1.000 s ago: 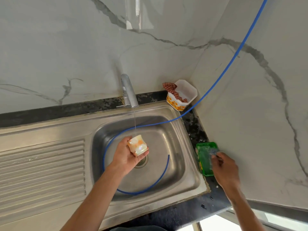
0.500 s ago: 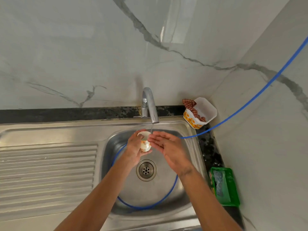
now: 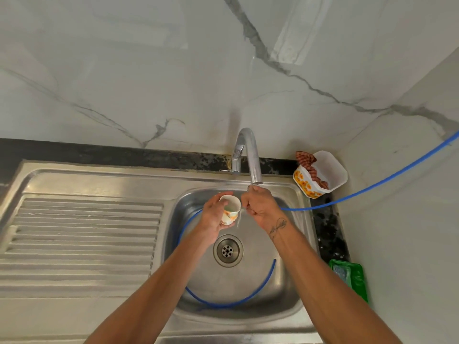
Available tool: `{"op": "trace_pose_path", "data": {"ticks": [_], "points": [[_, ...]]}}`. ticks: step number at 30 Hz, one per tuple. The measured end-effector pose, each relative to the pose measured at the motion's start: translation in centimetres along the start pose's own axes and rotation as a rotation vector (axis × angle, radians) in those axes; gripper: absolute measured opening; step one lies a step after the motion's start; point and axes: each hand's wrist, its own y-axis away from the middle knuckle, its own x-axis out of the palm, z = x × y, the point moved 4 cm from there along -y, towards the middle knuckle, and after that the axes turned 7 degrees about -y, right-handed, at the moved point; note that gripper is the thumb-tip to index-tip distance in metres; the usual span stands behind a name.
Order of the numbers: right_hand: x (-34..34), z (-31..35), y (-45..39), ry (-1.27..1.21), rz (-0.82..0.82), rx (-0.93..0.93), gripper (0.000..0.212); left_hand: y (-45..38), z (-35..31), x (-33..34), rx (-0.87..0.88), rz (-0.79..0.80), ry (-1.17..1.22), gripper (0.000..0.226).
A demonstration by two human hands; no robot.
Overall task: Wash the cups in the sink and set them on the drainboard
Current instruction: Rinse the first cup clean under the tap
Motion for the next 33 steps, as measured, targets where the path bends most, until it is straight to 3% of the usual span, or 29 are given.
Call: {"op": "trace_pose_path", "data": {"ticks": [7, 9, 11, 14, 16, 18, 20, 23, 28, 31, 33], "points": [[0.0, 2.5, -1.2, -0.236, 0.183, 0.033, 0.041, -0.5, -1.4, 0.3, 0.034, -0.013, 0.003, 0.02], [0.1, 3.1, -1.3, -0.167, 0.208, -0.01, 0.036, -0.7, -1.6, 0.5, 0.04, 0.003, 0.024, 0.018], [0.1, 3.7, -1.0, 0.063, 0.181, -0.149, 0.033, -0.8, -1.9, 0.9, 0.04, 0.035, 0.054, 0.016], [0.3, 3.6, 0.5, 0.7, 0.147, -0.376, 0.018, -1.6, -2.1, 1.5, 0.057, 0.102, 0.085, 0.021], [0.9, 1.9, 1.3, 1.139, 0.256, -0.58, 0.035, -1.6, -2.5, 1.8, 0.046, 0.136, 0.126, 0.024], [0.7, -0.3, 1.2, 1.347, 0.307, -0.729, 0.055, -1.5, -2.6, 2.2, 0.007, 0.171, 0.145, 0.026], [0.1, -1.4, 0.1, 1.457, 0.233, -0.806, 0.056, -1.1, -2.5, 3.0, -0.017, 0.213, 0.11, 0.029], [-0.2, -1.0, -0.1, 1.36, 0.101, -0.793, 0.039, -0.9, -1.4, 3.4, -0.075, 0.189, 0.191, 0.039], [0.6, -0.1, 1.8, 1.151, 0.013, -0.833, 0.034, -0.9, -0.6, 3.5, -0.162, 0.188, 0.524, 0.049], [0.5, 0.1, 1.1, 0.824, -0.064, -0.669, 0.044, -0.9, -0.9, 4.3, -0.163, 0.224, 0.507, 0.065], [0.5, -0.1, 1.0, 0.785, -0.029, -0.628, 0.043, -1.3, -1.5, 4.3, -0.16, 0.212, 0.4, 0.055]]}}
